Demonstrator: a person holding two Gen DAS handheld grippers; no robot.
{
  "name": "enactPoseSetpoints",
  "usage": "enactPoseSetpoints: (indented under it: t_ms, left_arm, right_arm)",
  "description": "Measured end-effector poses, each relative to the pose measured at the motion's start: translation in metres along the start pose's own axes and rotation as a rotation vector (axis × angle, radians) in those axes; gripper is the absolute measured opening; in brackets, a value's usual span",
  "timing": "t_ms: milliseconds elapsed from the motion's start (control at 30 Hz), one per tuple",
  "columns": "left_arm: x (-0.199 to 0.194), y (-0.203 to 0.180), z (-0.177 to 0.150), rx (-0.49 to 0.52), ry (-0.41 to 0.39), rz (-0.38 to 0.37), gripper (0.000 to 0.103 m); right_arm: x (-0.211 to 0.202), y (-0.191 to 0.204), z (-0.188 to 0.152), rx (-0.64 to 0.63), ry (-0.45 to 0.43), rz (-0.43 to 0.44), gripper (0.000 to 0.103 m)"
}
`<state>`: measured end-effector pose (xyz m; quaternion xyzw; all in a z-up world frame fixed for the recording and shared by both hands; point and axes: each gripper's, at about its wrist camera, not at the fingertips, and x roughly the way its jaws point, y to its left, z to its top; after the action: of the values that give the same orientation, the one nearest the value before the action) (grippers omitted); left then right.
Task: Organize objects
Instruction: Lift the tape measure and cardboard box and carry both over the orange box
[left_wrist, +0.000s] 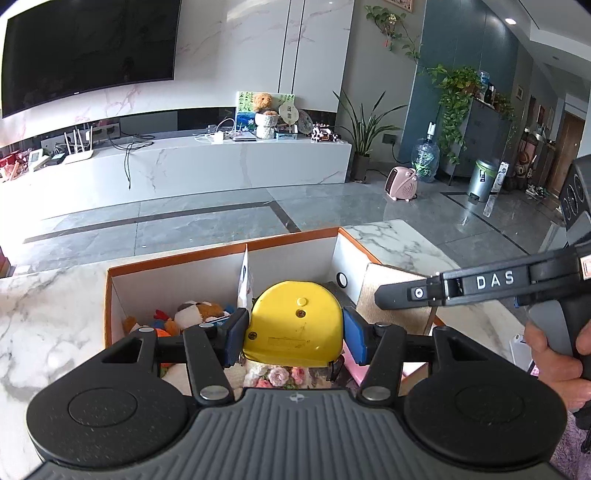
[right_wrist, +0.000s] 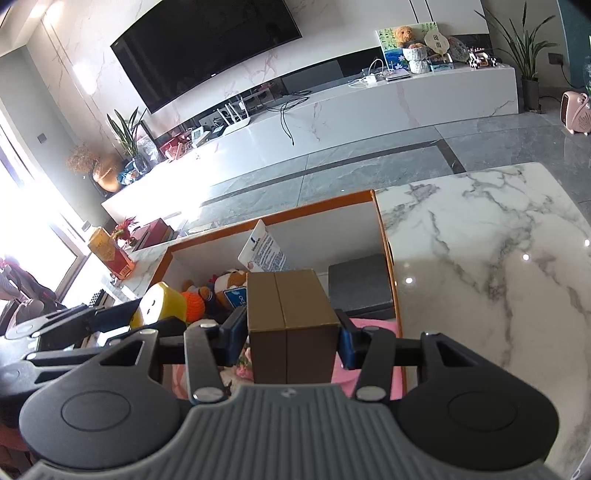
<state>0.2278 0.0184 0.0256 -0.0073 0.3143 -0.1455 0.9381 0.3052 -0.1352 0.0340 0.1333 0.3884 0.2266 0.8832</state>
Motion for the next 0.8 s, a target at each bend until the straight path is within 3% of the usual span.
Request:
enactPoseSetpoints:
  t_ms: [200, 333, 700, 800]
  left_arm:
    - [0.016, 0.016, 0.001, -0.016, 0.022, 0.008, 0.063]
    - [0.024, 0.022, 0.001, -0.021, 0.031, 0.01, 0.063]
    - [0.031, 0.038, -0.001, -0.032, 0.046, 0.013, 0.063]
    - [0.032, 0.041, -0.001, -0.042, 0.048, 0.008, 0.063]
  right_arm:
    - [0.045, -0.016, 0.035, 0.094, 0.06, 0.03, 0.051]
    - [0.079, -0.011, 0.046, 0.073, 0.107, -0.001, 0.051]
    - [0.143, 0.005, 0.045, 0.059, 0.229, -0.069, 0.051]
    - [0.15, 0.011, 0.043, 0.024, 0.226, -0.111, 0.051]
